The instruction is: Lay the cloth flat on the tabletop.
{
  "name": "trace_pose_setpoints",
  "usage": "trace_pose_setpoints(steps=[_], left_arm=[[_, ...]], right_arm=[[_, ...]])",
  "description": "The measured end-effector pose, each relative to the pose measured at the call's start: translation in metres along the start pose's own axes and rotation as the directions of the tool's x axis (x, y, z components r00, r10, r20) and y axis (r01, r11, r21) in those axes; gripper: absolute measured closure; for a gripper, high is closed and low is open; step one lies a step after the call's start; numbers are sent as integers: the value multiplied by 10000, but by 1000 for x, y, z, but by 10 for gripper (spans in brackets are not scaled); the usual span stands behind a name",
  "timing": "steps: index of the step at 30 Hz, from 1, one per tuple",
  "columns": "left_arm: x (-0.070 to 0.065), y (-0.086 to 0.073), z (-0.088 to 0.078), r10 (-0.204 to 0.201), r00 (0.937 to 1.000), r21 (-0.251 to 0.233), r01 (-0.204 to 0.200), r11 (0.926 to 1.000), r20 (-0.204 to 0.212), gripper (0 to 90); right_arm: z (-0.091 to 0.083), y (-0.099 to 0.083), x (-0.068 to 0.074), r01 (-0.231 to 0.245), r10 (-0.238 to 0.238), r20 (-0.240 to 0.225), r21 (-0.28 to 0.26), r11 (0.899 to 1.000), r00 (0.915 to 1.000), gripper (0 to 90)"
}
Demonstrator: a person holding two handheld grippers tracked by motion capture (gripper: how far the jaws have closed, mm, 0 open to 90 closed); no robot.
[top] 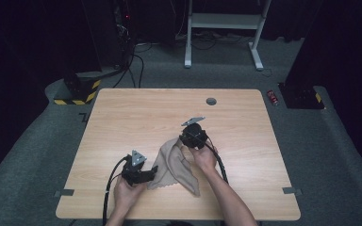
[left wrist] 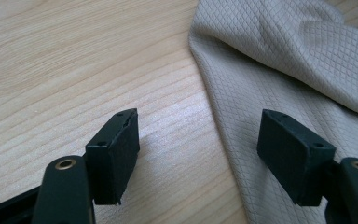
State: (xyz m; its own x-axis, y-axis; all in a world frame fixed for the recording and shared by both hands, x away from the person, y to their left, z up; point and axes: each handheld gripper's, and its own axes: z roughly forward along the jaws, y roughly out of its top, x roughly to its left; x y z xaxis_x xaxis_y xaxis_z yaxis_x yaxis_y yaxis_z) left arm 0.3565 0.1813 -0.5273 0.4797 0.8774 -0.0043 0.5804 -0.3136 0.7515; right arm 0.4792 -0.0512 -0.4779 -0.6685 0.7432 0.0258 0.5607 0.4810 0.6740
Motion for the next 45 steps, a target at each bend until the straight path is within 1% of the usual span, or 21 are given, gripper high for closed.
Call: trace_pose_setpoints(steps=[3,4,5,7,9,11,12,14,15,20,25,27,30,33,34,35,38,41,42,43,45], left_arm=[[0,0,0,21,10000,-2,-21,10000,-5,299],[0,0,0,-23,10000,-21,23,10000,-2,299],[0,0,0,-24,10000,-19,24,10000,-3,299],[0,0,0,-24,10000,-20,24,10000,-2,299],[0,0,0,0,10000,-21,0,10000,-5,299],[0,0,0,-8,10000,-18,8,10000,-3,299],[0,0,0,-25,10000,-19,25,10000,-3,299],[0,0,0,-6,10000,-20,6,10000,-5,299],[0,0,0,-26,10000,-21,26,10000,-3,299],[0,0,0,-19,10000,-20,19,10000,-3,299],[0,0,0,-24,10000,-24,24,10000,-4,299],[0,0,0,-12,10000,-22,12,10000,-4,299],[0,0,0,-6,10000,-19,6,10000,-7,299],[0,0,0,-24,10000,-21,24,10000,-4,299],[0,0,0,-22,10000,-22,22,10000,-3,299],[0,0,0,-30,10000,-23,30,10000,-3,299],[0,0,0,-30,10000,-26,30,10000,-4,299],[0,0,0,-25,10000,-25,25,10000,-7,299],[0,0,0,-21,10000,-24,21,10000,-7,299],[0,0,0,-22,10000,-22,22,10000,-6,299],[0,0,0,-21,10000,-23,21,10000,-7,299]], right_arm=[[-9,-8,0,-125,117,-380,-190,9997,9992,705],[-12,-13,2,-190,185,-493,-97,9998,9986,699],[-14,-18,3,-65,58,-635,-96,9999,9980,690],[-16,-27,7,-80,84,-914,46,10000,9958,675],[-15,-34,11,48,-31,-1179,140,9999,9930,657],[-11,-38,13,50,8,-1410,408,9992,9900,654],[-9,-39,14,51,29,-1459,544,9985,9893,700],[-7,-40,12,192,-112,-1485,528,9984,9889,858],[-8,-40,12,213,-148,-1414,439,9988,9898,888],[-19,-36,6,363,-354,-934,88,9993,9950,895],[-34,-33,-10,-75,67,-530,-145,9999,9986,896],[-39,-33,-17,89,-90,-85,-133,9999,9999,897],[-48,-32,-29,22,-16,409,-166,9999,9992,898],[-54,-34,-42,-401,417,675,-251,9989,9968,896],[-55,-35,-44,-439,453,720,-215,9988,9964,894],[-56,-37,-46,-544,560,602,-278,9981,9966,893],[-58,-38,-39,-318,334,366,-436,9985,9988,892],[-60,-43,-19,313,-323,-172,-573,9979,9993,891],[-59,-45,-11,566,-583,-319,-504,9971,9978,891],[-56,-49,2,968,-987,-523,-367,9946,9937,890],[-51,-53,15,1280,-1297,-788,-255,9914,9884,888]])
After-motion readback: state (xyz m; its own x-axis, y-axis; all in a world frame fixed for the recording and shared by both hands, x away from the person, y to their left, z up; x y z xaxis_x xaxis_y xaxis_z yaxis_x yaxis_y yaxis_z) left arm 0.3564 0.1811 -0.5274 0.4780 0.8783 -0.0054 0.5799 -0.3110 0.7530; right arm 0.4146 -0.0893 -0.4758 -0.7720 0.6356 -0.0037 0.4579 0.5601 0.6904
